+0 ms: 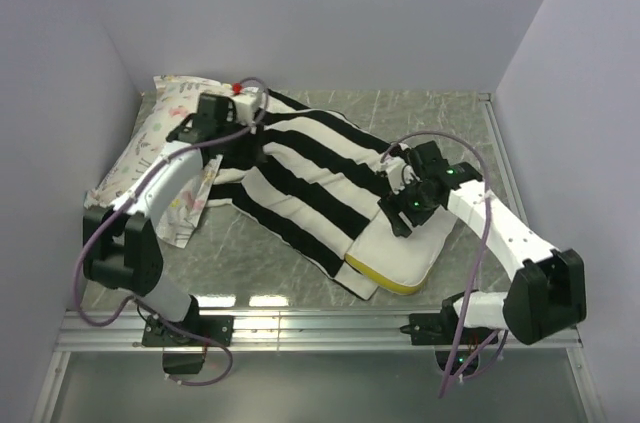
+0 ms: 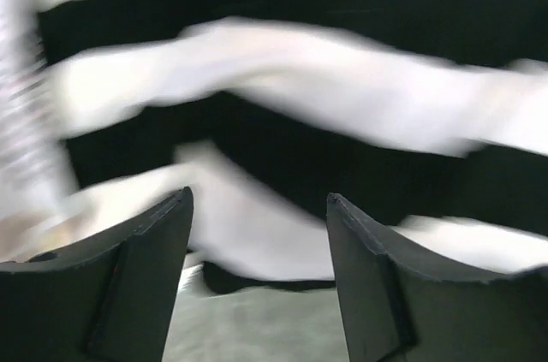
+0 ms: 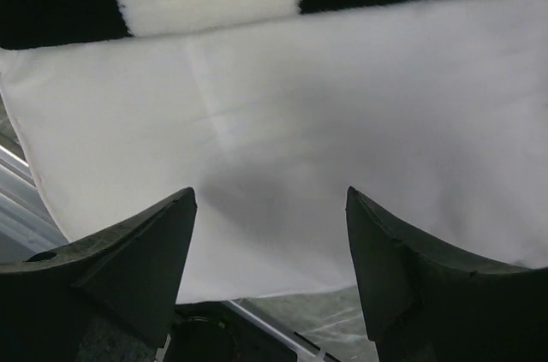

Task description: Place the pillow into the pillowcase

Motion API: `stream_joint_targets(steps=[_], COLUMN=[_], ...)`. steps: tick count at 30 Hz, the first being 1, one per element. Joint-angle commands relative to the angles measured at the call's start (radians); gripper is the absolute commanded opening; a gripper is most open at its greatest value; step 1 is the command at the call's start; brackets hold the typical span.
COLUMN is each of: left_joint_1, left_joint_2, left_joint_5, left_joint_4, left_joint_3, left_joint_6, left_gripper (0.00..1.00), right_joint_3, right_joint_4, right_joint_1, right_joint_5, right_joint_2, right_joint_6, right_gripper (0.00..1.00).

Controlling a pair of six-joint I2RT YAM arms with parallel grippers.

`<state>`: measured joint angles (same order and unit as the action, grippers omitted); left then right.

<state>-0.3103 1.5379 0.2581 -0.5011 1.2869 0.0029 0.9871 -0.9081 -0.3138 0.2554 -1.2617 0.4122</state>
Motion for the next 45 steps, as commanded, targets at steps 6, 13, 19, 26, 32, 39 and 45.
stream_joint_targets(steps=[6, 13, 19, 26, 32, 39, 45], left_joint_1=[0.333, 0.530, 0.577, 0.493, 0.171, 0.027, 0.053], left_joint_2=[0.275, 0.500, 0.525, 0.205, -0.143, -0.252, -0.361], left_joint_5=[-0.204, -0.394, -0.465, 0.285, 0.290, 0.319, 0.400], left_joint_4=[0.013, -0.016, 0.045, -0.180, -0.035, 0.142, 0.277], left_joint_3=[0.060, 0.423, 0.555, 0.323, -0.116, -0.327, -0.426], left_joint_6=[0.097, 0.219, 0.331, 0.436, 0.316, 0.039, -0.075], left_gripper=[0.67, 0.70, 0.76, 0.74, 0.75, 0.78, 0.84], right_joint_3=[-0.021, -0.034, -0.033, 0.065, 0.113, -0.071, -0.162], right_joint_4=[0.069, 0.109, 0.109, 0.003, -0.109, -0.020, 0.116], right_joint_1=[-0.117, -0.111, -0.102, -0.048, -0.027, -0.267, -0.511], right_joint_5=[-0.107, -0.153, -0.147, 0.030, 0.113, -0.201, -0.303], right_joint_2=[-0.254, -0.369, -0.374, -0.242, -0.059, 0.085, 0.101], right_joint_6=[-0.053, -0.078, -0.087, -0.075, 0.026, 0.070, -0.038], right_gripper=[0.73, 0.73, 0.72, 0.72, 0.74, 0.88, 0.99])
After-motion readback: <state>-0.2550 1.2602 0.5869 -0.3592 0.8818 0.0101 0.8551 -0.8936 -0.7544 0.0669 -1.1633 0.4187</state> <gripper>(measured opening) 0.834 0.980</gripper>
